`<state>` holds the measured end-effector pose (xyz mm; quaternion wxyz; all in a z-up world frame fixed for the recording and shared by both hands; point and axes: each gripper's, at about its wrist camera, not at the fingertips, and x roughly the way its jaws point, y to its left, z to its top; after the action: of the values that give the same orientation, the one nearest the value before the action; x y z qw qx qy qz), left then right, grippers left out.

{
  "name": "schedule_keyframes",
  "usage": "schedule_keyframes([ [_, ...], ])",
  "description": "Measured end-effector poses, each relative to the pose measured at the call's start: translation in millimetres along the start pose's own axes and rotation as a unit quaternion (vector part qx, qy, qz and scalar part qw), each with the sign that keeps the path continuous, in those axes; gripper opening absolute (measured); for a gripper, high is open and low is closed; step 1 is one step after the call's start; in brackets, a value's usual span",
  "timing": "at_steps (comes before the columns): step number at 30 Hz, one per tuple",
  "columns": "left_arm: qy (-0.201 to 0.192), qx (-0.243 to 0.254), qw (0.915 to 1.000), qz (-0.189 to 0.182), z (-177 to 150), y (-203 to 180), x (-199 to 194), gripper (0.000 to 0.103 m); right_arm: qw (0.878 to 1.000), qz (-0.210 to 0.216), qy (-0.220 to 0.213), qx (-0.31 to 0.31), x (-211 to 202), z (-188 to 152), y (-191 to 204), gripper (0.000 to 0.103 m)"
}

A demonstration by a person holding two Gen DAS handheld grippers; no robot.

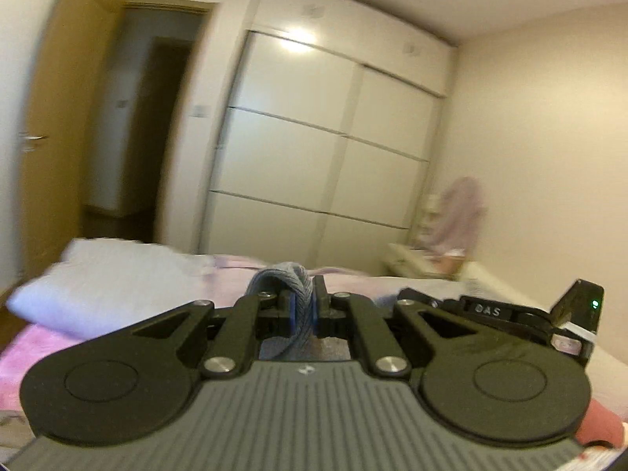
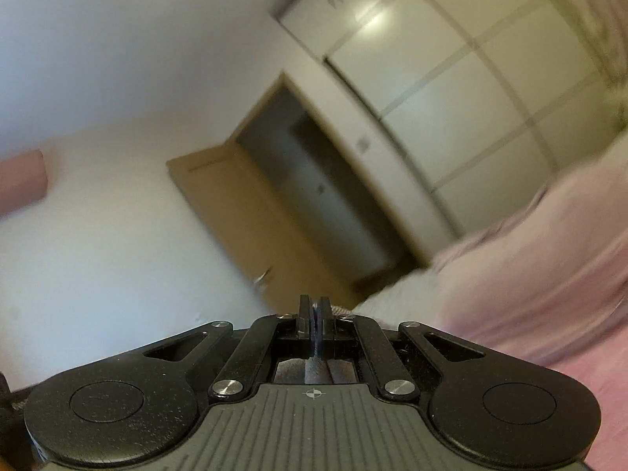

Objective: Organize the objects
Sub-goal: 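Lift the grey skirt with both grippers and drop it on the bed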

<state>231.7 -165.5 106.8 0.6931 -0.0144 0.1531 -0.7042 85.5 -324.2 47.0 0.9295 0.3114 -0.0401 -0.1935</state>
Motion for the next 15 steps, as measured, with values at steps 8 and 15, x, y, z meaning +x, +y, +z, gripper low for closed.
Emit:
schedule_keyframes([
  [8,0.209,-0.029,0.9771,-0.028,-125.5,-103.3,32.2,0.023,0.965,-0.191,0.16,-0.086,-136.2,-16.8,-76.0,0.069],
  [15,0.376,-0.02,0.9251,0.051,-239.2,-140.1,41.6,0.025,0.904,-0.307,0.299,0.006,-238.4,-77.3,-154.3,0.069],
])
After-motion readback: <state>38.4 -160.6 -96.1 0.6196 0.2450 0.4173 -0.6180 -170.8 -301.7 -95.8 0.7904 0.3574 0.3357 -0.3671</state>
